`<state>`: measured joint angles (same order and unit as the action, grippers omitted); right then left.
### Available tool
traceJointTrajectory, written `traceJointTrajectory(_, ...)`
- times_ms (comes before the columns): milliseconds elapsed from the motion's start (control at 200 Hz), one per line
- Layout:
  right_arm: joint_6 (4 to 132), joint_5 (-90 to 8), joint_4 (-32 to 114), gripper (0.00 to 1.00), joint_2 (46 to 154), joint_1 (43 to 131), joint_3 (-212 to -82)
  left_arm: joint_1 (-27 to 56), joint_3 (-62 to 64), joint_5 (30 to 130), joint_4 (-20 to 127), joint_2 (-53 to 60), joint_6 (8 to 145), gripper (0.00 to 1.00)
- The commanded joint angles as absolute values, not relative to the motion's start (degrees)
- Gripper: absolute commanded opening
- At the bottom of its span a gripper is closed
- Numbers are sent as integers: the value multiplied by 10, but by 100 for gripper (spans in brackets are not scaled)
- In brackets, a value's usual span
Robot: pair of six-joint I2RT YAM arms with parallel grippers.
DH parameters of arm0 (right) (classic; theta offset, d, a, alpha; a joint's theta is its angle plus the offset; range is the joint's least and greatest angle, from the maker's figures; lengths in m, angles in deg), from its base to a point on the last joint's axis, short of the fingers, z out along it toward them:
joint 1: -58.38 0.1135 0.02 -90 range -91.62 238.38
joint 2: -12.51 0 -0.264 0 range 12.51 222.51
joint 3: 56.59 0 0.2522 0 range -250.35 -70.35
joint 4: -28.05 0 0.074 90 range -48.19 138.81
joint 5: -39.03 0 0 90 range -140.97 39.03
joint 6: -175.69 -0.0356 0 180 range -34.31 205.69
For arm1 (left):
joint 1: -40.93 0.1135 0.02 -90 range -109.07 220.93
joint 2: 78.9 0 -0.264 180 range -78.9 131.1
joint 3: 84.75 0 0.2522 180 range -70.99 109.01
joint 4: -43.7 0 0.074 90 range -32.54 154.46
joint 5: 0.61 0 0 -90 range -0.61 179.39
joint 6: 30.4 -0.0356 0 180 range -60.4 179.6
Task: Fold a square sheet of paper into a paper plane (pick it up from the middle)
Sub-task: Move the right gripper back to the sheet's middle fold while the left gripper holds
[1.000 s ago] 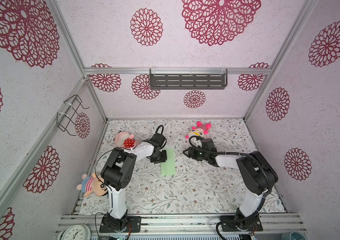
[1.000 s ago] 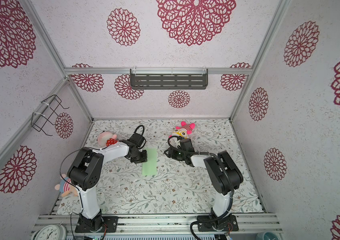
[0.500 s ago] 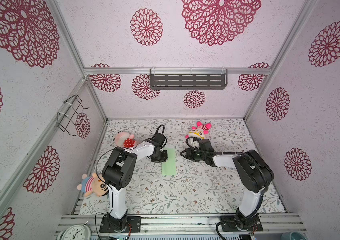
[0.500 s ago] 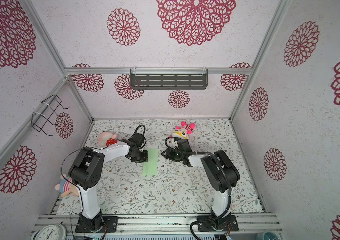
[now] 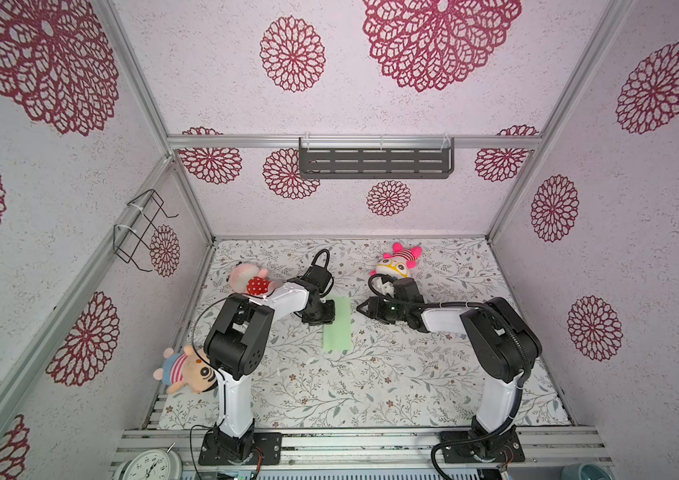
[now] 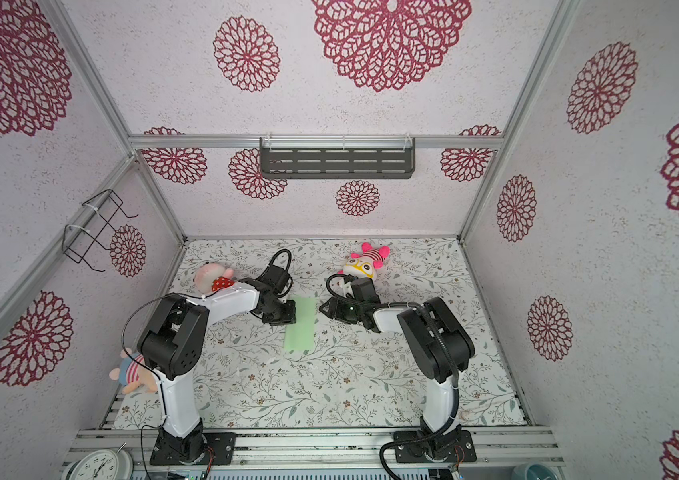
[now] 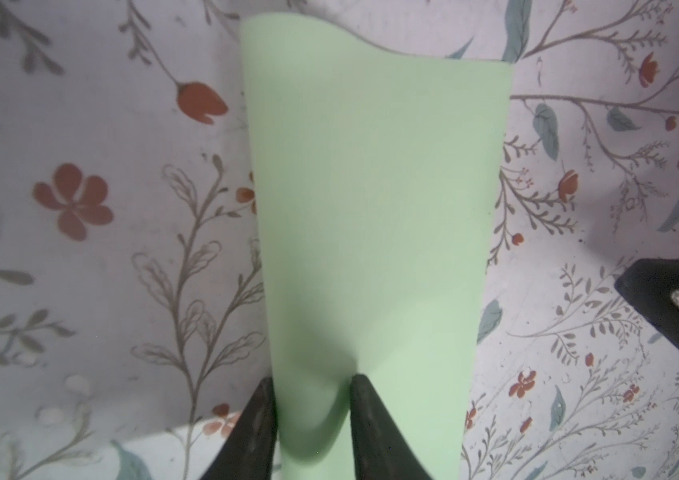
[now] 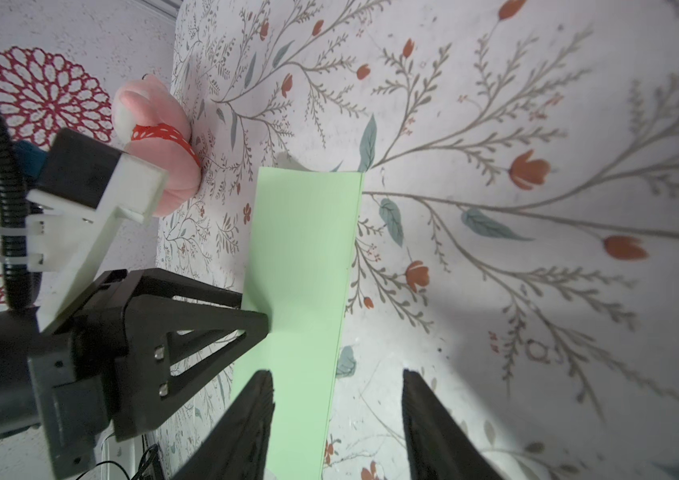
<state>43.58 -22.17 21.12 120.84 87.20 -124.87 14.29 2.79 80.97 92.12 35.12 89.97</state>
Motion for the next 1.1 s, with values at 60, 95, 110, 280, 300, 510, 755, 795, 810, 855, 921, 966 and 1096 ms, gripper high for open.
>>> traceJointTrajectory(60,431,-211,211,53,1212,876,-1266,138,-16,839,986,423,886,34)
traceJointTrajectory(95,431,-210,210,53,1213,876,-1266,138,-17,839,985,423,884,34)
traceJointTrajectory(110,432,-209,210,53,1212,877,-1266,138,-17,839,985,423,882,34)
traceJointTrajectory(280,432,-203,210,53,1216,878,-1270,138,-12,846,993,429,875,34)
traceJointTrajectory(300,432,-203,211,53,1216,880,-1270,138,-12,846,993,429,873,34)
traceJointTrajectory(510,432,-194,211,53,1218,884,-1275,139,-11,853,1001,436,885,34)
traceJointTrajectory(755,426,-190,209,50,1219,887,-1281,142,-12,862,1003,437,915,35)
traceJointTrajectory(795,424,-191,208,50,1218,887,-1281,142,-14,861,1001,437,916,34)
traceJointTrajectory(810,424,-192,207,50,1218,887,-1281,142,-14,861,1000,437,915,35)
traceJointTrajectory(855,423,-193,206,50,1218,888,-1281,142,-14,859,999,437,915,34)
traceJointTrajectory(921,421,-190,203,50,1218,888,-1282,142,-12,856,1000,439,912,35)
traceJointTrajectory(966,420,-187,202,50,1220,890,-1283,142,-11,854,1000,440,911,35)
traceJointTrajectory(1096,422,-176,200,49,1226,897,-1289,142,-11,848,1000,440,900,35)
